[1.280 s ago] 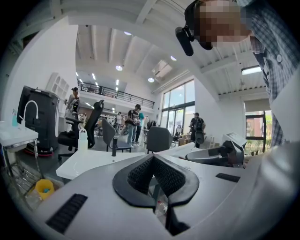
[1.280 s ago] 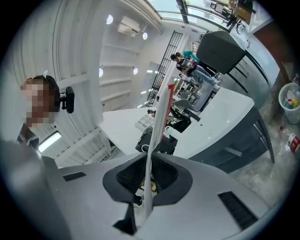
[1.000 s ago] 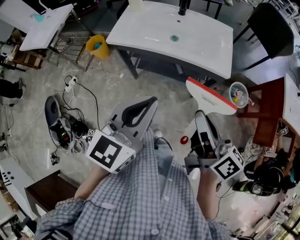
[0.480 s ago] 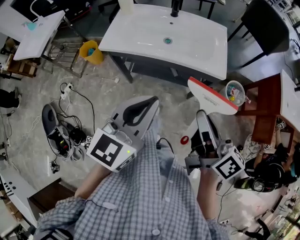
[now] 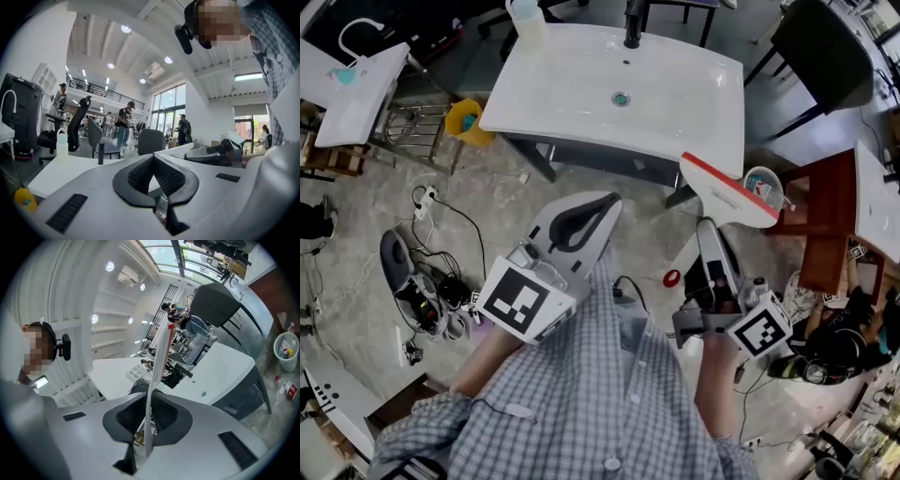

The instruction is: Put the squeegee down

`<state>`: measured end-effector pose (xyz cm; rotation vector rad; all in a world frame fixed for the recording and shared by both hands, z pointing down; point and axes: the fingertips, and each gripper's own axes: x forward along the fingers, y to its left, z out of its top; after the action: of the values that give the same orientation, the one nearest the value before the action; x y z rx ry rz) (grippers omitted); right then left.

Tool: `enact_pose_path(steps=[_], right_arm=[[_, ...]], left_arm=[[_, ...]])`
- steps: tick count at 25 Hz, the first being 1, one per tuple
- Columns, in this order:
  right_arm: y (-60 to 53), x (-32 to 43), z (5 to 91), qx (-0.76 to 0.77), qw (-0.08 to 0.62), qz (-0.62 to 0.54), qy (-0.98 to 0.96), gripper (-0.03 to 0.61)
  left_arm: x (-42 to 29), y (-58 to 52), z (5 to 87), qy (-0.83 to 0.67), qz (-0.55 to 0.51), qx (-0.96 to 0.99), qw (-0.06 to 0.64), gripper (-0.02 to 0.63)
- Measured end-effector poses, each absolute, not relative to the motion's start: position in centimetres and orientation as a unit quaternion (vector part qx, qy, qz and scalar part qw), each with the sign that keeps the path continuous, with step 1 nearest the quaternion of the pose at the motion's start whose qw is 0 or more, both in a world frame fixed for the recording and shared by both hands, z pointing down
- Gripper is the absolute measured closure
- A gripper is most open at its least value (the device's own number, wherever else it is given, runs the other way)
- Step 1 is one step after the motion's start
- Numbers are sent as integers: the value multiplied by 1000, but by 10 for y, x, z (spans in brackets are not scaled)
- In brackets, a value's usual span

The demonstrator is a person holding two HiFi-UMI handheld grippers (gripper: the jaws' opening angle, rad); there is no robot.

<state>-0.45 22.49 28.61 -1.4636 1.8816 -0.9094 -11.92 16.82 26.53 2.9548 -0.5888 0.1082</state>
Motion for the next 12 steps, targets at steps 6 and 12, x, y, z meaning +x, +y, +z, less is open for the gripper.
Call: enact_pose_path(steps=[6,12], right_arm=[[197,10,290,-572,286,-345,687,551],[154,23,286,-581,288,-344,679,551]], left_arm=[[-105,138,265,-180,40,981,65,612],[-83,93,260,-164,36,984,63,612]])
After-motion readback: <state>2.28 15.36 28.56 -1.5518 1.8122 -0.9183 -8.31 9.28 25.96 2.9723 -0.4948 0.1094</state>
